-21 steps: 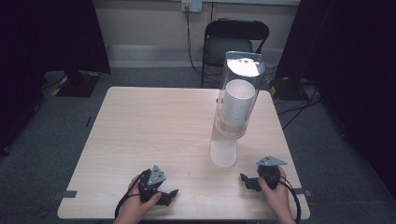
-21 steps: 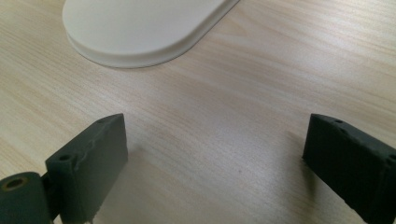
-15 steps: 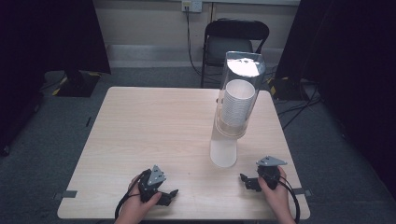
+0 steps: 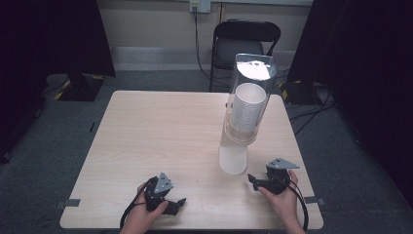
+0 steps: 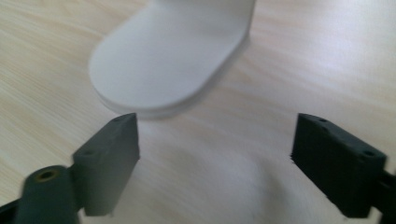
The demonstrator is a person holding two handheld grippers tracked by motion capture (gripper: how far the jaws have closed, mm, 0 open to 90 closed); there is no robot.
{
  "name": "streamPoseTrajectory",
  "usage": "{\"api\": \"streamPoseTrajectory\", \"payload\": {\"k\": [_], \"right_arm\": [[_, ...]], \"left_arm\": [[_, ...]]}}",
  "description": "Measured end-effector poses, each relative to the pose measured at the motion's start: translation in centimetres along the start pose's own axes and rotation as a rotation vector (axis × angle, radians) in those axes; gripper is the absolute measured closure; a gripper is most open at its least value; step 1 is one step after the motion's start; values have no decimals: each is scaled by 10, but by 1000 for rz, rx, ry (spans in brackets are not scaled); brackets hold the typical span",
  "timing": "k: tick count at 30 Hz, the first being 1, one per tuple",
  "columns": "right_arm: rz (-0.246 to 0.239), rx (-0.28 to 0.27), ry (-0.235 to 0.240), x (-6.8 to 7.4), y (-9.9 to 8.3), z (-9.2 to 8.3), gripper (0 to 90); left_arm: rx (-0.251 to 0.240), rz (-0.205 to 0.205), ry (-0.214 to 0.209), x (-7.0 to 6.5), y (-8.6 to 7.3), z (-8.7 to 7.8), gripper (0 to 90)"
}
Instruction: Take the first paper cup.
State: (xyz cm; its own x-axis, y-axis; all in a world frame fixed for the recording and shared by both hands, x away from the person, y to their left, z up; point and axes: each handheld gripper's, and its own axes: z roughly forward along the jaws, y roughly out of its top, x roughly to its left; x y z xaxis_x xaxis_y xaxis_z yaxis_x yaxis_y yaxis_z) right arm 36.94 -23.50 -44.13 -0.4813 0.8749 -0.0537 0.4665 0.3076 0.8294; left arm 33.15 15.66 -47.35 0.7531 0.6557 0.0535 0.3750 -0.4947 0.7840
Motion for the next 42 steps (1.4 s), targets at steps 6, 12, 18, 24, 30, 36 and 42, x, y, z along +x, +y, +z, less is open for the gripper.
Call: {"api": "streamPoseTrajectory", "payload": {"k": [6, 12, 18, 24, 30, 36, 42], "right_arm": [[-23, -81, 55, 11, 31, 0, 146], [-23, -152, 63, 17, 58, 2, 156], [-37, -181, 71, 22, 73, 8, 157], [-46, -213, 68, 25, 81, 12, 165], [-50, -249, 68, 28, 88, 14, 174], [-34, -292, 75, 29, 90, 18, 254], [-23, -331, 62, 27, 90, 20, 341]], "left_arm": [[6, 6, -2, 0, 0, 0, 106], [8, 9, -2, 0, 0, 0, 106], [8, 5, -4, 0, 0, 0, 105], [18, 25, -1, 0, 1, 1, 77], [32, 34, -10, -1, 2, 1, 50], [31, 35, -11, -1, 2, 2, 41], [31, 35, -11, -1, 2, 2, 39]]}}
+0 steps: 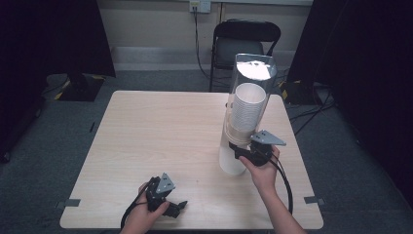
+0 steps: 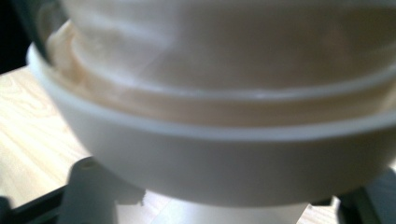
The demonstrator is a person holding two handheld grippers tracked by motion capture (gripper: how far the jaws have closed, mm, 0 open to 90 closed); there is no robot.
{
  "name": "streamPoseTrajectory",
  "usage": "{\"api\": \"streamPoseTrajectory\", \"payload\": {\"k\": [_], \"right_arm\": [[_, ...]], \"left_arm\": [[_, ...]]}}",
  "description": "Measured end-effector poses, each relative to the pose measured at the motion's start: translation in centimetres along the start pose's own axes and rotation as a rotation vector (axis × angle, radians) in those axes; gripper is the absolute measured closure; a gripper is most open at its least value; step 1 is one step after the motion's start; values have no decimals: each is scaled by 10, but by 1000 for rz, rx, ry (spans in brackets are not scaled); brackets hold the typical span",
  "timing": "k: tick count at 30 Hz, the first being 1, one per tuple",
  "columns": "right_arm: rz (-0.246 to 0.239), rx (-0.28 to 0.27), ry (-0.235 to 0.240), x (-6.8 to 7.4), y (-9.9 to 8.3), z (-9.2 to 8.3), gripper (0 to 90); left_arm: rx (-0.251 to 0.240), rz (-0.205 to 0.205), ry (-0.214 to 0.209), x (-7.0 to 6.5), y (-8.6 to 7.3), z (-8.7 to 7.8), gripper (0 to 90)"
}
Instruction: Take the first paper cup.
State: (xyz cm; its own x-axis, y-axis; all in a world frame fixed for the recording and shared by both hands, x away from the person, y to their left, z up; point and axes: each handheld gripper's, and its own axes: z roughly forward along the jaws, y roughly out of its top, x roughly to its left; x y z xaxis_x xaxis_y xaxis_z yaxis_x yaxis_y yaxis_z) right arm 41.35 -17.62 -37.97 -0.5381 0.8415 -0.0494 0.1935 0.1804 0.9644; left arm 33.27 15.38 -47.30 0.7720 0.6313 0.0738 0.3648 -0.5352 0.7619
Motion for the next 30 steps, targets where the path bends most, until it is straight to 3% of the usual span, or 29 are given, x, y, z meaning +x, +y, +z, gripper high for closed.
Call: {"api": "streamPoseTrajectory", "payload": {"k": [14, 30], "right_arm": [[-12, -59, 12, -2, -11, 1, 363], [-35, -48, 9, -1, -14, 0, 371]], "left_arm": [[1, 0, 0, 0, 0, 0, 38], [-5, -1, -3, 0, 0, 0, 38]]}}
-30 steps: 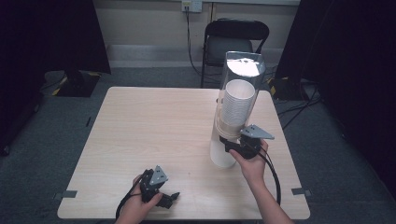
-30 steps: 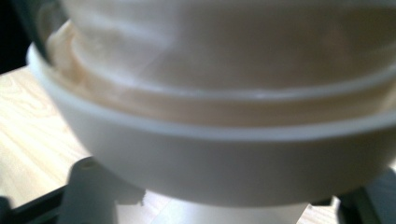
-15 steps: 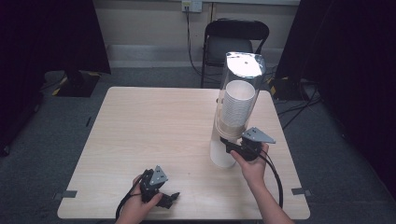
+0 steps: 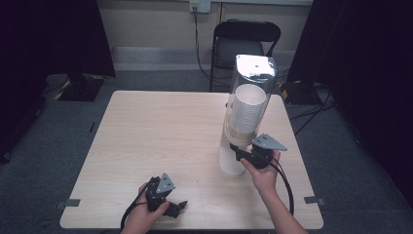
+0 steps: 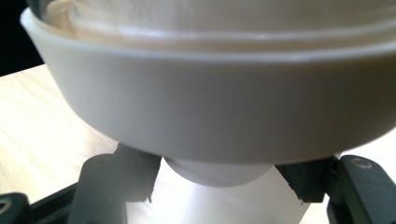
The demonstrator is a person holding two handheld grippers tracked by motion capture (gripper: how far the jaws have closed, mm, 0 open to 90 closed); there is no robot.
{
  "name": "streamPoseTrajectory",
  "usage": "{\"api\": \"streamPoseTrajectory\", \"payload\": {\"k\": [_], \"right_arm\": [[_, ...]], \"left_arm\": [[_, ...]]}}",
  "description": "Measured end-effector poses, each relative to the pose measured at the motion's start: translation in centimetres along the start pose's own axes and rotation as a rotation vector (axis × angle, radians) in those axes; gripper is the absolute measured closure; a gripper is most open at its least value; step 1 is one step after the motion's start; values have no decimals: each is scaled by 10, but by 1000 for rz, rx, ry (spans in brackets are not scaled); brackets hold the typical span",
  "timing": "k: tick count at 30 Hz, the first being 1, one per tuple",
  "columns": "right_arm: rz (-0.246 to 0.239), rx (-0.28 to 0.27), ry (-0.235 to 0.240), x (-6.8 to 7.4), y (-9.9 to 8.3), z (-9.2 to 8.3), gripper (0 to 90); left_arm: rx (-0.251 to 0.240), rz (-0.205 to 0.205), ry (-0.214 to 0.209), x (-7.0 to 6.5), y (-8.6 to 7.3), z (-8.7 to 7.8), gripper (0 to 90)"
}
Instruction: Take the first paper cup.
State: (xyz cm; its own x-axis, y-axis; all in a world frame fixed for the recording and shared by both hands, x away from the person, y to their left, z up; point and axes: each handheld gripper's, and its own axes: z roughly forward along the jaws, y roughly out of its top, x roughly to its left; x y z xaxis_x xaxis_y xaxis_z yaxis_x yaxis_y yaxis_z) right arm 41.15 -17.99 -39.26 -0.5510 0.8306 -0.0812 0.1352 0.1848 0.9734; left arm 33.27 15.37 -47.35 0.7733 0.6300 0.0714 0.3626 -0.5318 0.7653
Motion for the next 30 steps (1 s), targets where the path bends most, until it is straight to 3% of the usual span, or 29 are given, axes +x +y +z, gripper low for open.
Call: {"api": "streamPoseTrajectory", "payload": {"k": [12, 17, 19, 22, 30], "right_arm": [[-5, 35, 1, 0, -1, 0, 369], [-13, 21, 11, -2, -1, 0, 349], [-18, 19, 0, 0, 0, -1, 261], [-25, -20, -15, 1, 4, -4, 231], [2, -32, -14, -2, 12, -2, 260]], "left_arm": [[-10, -11, 0, -1, 0, 1, 32], [9, 2, 0, 0, 0, 0, 28], [12, -2, -3, 0, 1, 0, 25], [23, 3, -4, 0, 1, 0, 17], [15, 4, -7, -1, 1, 1, 6]]}}
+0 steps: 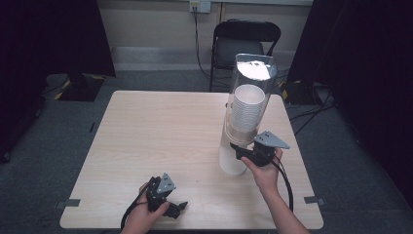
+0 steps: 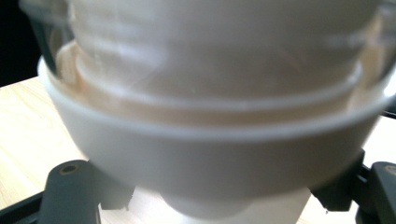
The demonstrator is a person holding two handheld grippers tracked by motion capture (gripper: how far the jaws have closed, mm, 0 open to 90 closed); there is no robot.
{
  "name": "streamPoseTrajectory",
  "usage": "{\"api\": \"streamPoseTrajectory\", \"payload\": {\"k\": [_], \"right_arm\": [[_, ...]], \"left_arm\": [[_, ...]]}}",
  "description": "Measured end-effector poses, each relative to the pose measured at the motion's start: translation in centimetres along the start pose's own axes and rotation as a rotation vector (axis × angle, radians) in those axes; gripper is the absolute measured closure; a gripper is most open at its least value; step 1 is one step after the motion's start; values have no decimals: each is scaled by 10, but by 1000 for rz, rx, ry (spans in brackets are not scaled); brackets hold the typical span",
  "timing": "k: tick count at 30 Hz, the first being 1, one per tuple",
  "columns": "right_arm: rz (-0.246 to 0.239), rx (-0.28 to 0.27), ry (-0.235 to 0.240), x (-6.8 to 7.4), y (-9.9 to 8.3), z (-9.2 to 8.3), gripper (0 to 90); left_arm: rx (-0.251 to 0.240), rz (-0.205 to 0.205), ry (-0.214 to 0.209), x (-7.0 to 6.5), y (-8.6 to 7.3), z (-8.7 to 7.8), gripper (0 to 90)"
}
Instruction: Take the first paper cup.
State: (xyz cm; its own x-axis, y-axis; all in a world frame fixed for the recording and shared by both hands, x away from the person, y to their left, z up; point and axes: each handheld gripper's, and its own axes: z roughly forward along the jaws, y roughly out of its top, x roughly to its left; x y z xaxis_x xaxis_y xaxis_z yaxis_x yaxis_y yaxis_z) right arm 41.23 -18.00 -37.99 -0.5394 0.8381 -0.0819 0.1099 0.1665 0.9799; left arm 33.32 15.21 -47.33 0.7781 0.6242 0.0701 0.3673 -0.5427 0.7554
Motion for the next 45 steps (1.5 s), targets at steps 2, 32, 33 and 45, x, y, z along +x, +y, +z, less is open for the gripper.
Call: {"api": "streamPoseTrajectory", "payload": {"k": [2, 32, 33, 45], "right_arm": [[-5, -4, 12, 2, 2, 1, 311], [38, 220, 23, 0, -68, 11, 363], [30, 240, 28, 2, -73, 10, 362], [-30, 318, 121, 7, -74, -1, 350]], "left_arm": [[0, 2, 0, 0, 0, 0, 2], [2, 6, 5, 0, 0, 0, 0], [2, 6, 4, 0, 0, 0, 0], [1, 4, 3, 0, 0, 0, 0]]}}
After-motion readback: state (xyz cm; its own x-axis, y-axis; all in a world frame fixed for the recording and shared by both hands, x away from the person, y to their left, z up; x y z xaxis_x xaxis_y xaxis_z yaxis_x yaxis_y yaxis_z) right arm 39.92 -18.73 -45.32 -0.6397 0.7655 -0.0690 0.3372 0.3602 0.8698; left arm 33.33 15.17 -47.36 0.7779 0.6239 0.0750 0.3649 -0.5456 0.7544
